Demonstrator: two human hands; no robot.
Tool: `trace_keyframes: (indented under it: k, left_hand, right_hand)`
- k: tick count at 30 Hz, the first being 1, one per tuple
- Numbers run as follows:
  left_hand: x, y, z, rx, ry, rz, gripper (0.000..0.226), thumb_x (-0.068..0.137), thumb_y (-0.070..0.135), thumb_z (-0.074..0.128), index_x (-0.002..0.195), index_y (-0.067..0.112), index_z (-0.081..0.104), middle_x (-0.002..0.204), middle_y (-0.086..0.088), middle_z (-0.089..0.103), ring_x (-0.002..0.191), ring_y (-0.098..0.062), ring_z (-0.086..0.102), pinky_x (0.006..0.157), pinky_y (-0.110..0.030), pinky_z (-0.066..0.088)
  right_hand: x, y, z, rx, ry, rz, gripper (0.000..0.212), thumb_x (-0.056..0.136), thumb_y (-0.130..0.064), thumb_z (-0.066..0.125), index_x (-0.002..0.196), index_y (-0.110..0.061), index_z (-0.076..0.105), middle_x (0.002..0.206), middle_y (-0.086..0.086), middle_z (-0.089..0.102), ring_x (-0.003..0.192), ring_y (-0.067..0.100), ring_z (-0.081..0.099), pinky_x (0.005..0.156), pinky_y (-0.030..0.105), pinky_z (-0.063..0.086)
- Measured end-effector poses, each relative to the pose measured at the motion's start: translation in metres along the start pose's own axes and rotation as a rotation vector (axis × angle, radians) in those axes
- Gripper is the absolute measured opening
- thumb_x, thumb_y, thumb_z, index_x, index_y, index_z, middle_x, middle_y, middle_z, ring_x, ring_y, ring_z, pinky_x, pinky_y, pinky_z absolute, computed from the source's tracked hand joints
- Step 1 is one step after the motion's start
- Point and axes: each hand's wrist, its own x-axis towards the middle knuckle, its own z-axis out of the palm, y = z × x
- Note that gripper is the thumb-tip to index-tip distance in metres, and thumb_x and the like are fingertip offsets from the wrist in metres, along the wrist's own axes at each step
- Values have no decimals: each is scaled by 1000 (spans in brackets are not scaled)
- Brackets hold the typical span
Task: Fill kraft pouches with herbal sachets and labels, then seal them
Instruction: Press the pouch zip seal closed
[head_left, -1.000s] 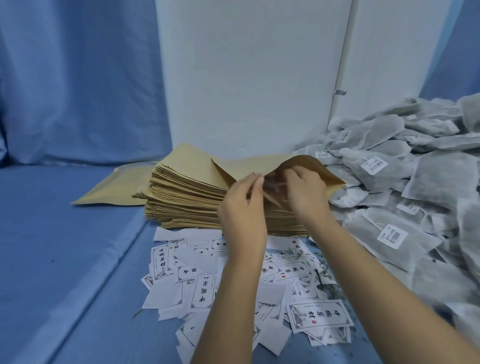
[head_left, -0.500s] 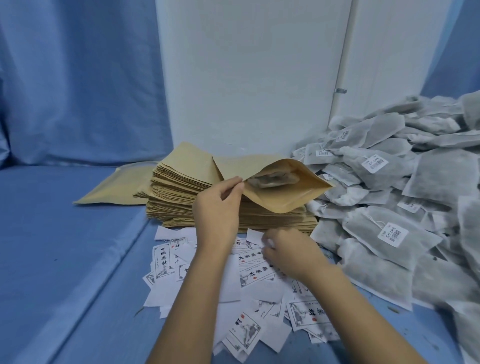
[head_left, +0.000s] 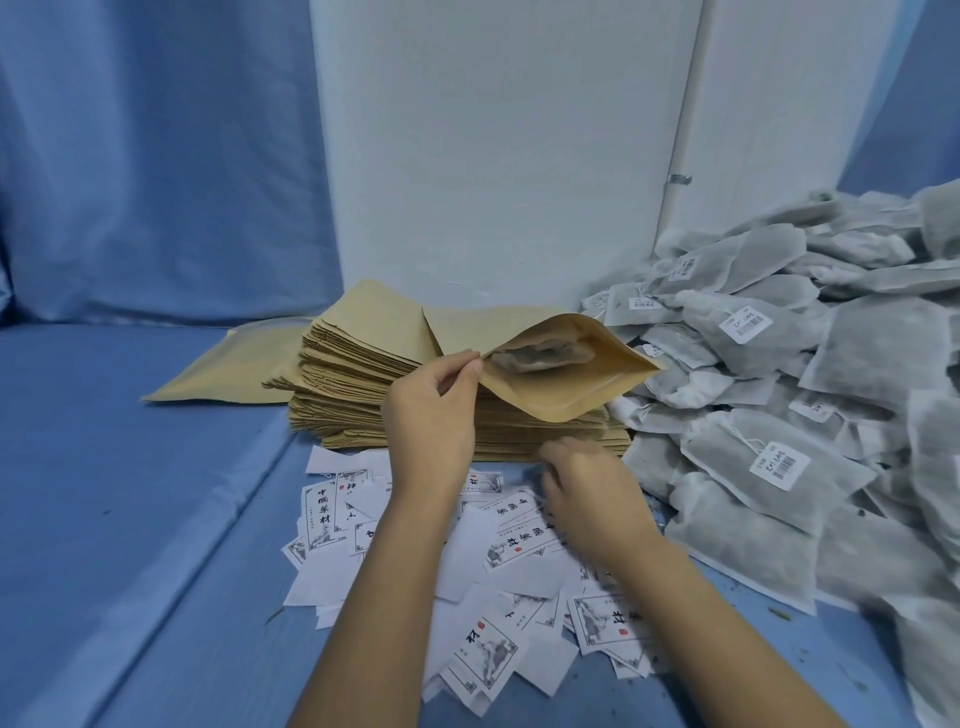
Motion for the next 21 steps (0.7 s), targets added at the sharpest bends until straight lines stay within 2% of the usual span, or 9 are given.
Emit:
trace_keyframes:
  k: [2, 4, 6, 8, 10, 12, 15, 18, 21]
  left_hand:
    - [1, 0, 0, 3, 5, 2, 16, 88, 18, 65, 102, 16, 74, 81, 27, 61, 76, 18, 56, 71, -1, 44]
    - [1, 0, 0, 7, 4, 5, 16, 89, 17, 65, 101, 15, 74, 80, 27, 61, 75, 19, 56, 69, 0, 42]
    - [1, 0, 0, 17, 3, 8, 16, 89, 17, 64, 101, 15, 74, 80, 27, 60, 74, 21, 55, 66, 3, 40]
    - [1, 0, 0, 24, 6, 11, 16, 90, 17, 63, 102, 16, 73, 80, 27, 60, 75, 18, 55, 66, 3, 39]
    - [1, -1, 0, 19, 8, 9, 16, 90, 17, 63, 102, 16, 73, 81, 26, 60, 77, 16, 55, 67, 3, 39]
    - [0, -1, 0, 15, 9, 16, 16, 90, 17, 63, 102, 15, 73, 82, 23, 62, 78, 17, 55, 67, 3, 39]
    - [1, -1, 1, -1, 18, 27, 15, 89, 15, 63, 100, 13, 74, 87, 13, 68, 76, 17, 56, 69, 1, 40]
    - [2, -2, 2, -15, 17, 20, 15, 89, 14, 64, 100, 12, 74, 83, 19, 65, 75, 19, 57, 70, 1, 41]
    - [1, -2, 1, -9, 17, 27, 15, 89, 14, 64, 100, 12, 74, 83, 17, 65, 74, 20, 56, 69, 2, 40]
  right_hand:
    - [1, -3, -9, 110, 127, -58, 16, 79, -15, 47, 65, -10, 54, 64, 4, 54, 66, 23, 46, 65, 24, 18]
    - [-1, -7, -17, 236, 200, -73, 16, 74, -20, 42, 64, -11, 51, 59, 1, 49, 61, 18, 43, 61, 24, 20]
    - [-3, -11, -20, 351, 233, -56, 16, 79, -21, 43, 80, -12, 56, 66, -4, 51, 61, 12, 45, 54, 24, 29]
    - [-2, -13, -23, 401, 367, -29, 18, 84, -17, 47, 95, -9, 59, 73, -6, 56, 61, 11, 48, 50, 22, 35]
    - [3, -15, -31, 311, 530, 12, 20, 84, -6, 50, 99, -8, 62, 81, -1, 61, 66, 11, 52, 50, 24, 36]
    - [9, -13, -38, 177, 610, 49, 27, 78, 4, 54, 99, -9, 66, 93, 4, 62, 80, 18, 56, 50, 24, 35]
    - [15, -11, -46, 88, 611, 93, 41, 70, 17, 56, 98, -9, 72, 97, 13, 62, 90, 32, 57, 55, 28, 40]
    - [22, -13, -48, -20, 577, 66, 46, 66, 20, 58, 102, -4, 72, 89, 16, 65, 84, 37, 57, 61, 38, 47]
    - [38, -15, -47, -116, 408, 54, 40, 69, 16, 58, 104, -1, 68, 85, 14, 67, 83, 35, 56, 62, 36, 39]
